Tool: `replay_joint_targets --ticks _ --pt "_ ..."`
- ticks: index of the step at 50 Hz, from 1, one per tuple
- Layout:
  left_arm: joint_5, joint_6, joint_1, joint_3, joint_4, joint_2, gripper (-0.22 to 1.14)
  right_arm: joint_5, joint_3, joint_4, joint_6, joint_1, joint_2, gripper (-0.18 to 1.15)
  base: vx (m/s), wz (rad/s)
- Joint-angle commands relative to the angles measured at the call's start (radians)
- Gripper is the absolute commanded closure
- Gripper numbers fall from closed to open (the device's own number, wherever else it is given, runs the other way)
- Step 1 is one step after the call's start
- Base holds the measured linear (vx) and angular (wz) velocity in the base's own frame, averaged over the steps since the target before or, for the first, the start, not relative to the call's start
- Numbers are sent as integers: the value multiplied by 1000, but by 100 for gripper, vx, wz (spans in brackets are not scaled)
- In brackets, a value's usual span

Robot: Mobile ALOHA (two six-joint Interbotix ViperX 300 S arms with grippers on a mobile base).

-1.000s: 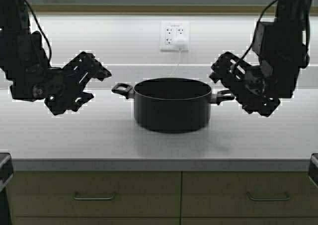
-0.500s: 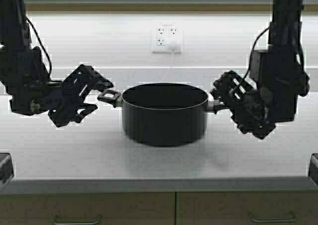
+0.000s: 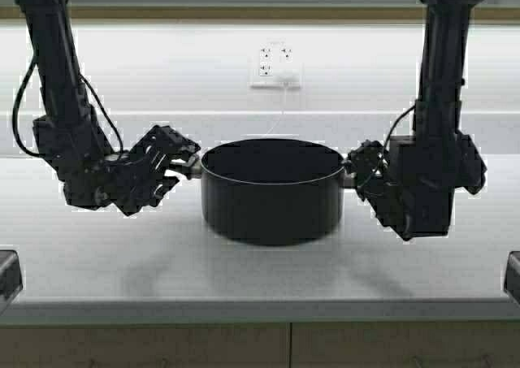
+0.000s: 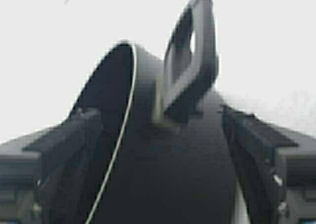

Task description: Open the cabinet, put the pot inside, then close it

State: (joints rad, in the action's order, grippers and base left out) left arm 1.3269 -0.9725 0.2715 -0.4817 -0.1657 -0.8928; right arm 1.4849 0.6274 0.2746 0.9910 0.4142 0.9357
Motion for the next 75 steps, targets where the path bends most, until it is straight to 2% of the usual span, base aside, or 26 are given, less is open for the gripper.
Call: replay_joint_targets --ticks 1,14,23,28,31,35,37,40,41,44,46,48,49,54,62,75 --pt "-25 -14 -25 120 6 -37 -10 17 -81 -31 8 -49 23 -6 0 0" --pt "-34 -21 -71 276 9 -104 -10 12 -279 -207 100 -130 135 -6 0 0" --pt "-32 -25 -71 264 9 -106 -10 14 -327 -227 224 -133 172 -5 2 -1" --pt "-32 -32 -71 241 9 -100 -8 14 -327 -232 242 -133 170 0 2 -1" --pt "-31 -37 -71 232 8 -97 -4 14 -325 -232 250 -133 169 13 2 -1" --pt "-34 -51 -71 224 0 -92 12 14 -324 -235 279 -133 167 46 1 0" --pt "-34 -60 -71 216 0 -87 26 14 -319 -241 281 -133 166 67 0 0" --pt "-32 -80 -71 196 2 -78 54 26 -304 -267 268 -132 156 101 0 0" --pt "-29 -87 -71 189 2 -74 65 26 -298 -270 270 -133 155 106 0 0" --pt "-21 -107 -71 161 5 -60 94 35 -279 -270 284 -132 144 103 0 0" --pt "-18 -114 -71 146 5 -52 104 44 -261 -270 285 -132 135 95 0 0" --pt "-14 -115 -71 130 2 -44 103 61 -242 -270 284 -129 126 87 0 1" --pt "-9 -115 -71 118 3 -38 98 72 -233 -270 282 -129 123 85 0 0" --pt "25 -115 -71 77 3 -23 84 115 -202 -270 287 -123 107 87 0 0" --pt "86 -126 -57 8 2 0 89 144 -132 -270 290 -112 83 90 0 0" --pt "192 -121 26 -156 23 72 89 216 -9 -276 295 -61 17 90 0 0"
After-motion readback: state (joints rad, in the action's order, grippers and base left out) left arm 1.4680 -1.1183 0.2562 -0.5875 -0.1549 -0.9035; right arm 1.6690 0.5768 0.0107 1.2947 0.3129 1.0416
